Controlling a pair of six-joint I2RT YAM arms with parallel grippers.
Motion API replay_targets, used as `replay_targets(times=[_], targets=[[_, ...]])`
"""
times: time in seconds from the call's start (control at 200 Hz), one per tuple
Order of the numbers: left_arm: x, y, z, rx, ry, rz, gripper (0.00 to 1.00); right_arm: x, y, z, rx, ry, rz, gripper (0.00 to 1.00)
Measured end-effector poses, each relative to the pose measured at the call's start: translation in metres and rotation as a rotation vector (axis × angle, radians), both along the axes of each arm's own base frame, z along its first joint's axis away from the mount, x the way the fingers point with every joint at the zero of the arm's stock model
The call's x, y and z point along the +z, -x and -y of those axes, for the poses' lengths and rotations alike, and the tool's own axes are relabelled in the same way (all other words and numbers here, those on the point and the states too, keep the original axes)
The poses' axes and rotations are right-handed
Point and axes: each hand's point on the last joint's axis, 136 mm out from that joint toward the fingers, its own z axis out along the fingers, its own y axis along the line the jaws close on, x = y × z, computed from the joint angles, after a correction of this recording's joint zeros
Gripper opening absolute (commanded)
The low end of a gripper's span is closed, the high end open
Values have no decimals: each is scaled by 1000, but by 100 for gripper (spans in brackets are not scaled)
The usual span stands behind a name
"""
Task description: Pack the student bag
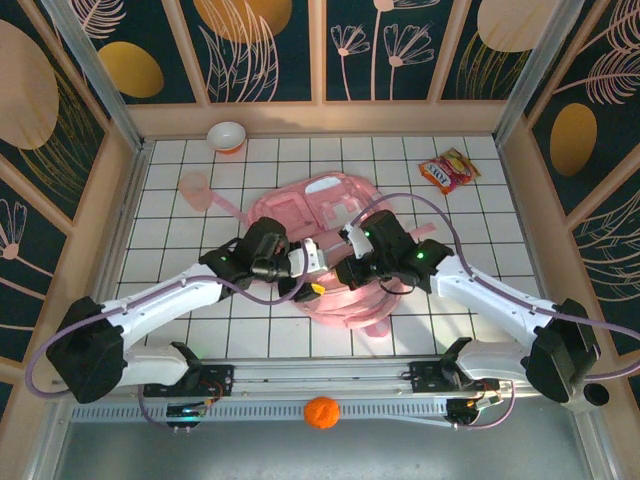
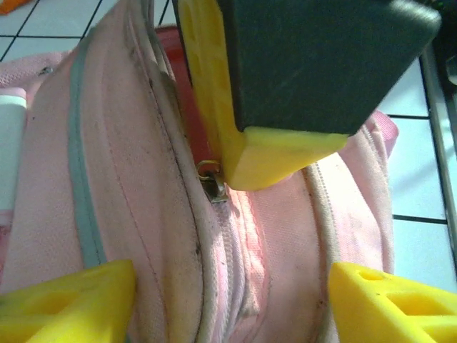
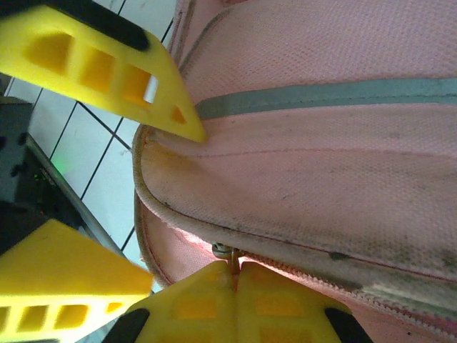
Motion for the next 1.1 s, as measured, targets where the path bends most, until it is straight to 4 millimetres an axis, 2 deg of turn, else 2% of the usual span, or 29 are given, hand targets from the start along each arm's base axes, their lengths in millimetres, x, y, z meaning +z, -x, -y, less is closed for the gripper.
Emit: replay_targets(times=[0.05,0.115,0.155,0.25,0.395,0.631,0.671,0.771,0.921,1.101], targets=[[-3,-4,0,20,-3,2,30,0,1,-1,2,-5,-7,0],[-5,-10,2,49,4,-4,9,0,2,-1,0,-7,-12,0],[-5,-10,4,54,9,-16,0,0,1,0,-6,-6,-15,0],[-5,-10,6,63,21,-33,0,-5,-1,3,-29,2,-22,0],[-4,-9,7,72,38,-59,0,-12,-2,5,-55,0,-24,14],[4,-9,8,90,75,-77,0,-16,-5,3,-70,-15,0,23],[3,-8,8,93,77,-84,0,-16,-5,3,-69,-14,5,22],[4,-9,8,97,79,-88,0,-16,-6,3,-74,-3,23,0],[6,-12,2,98,95,-77,0,-8,-7,6,-78,-12,50,0],[18,-21,-21,83,108,1,0,10,-16,25,-130,-47,72,0]])
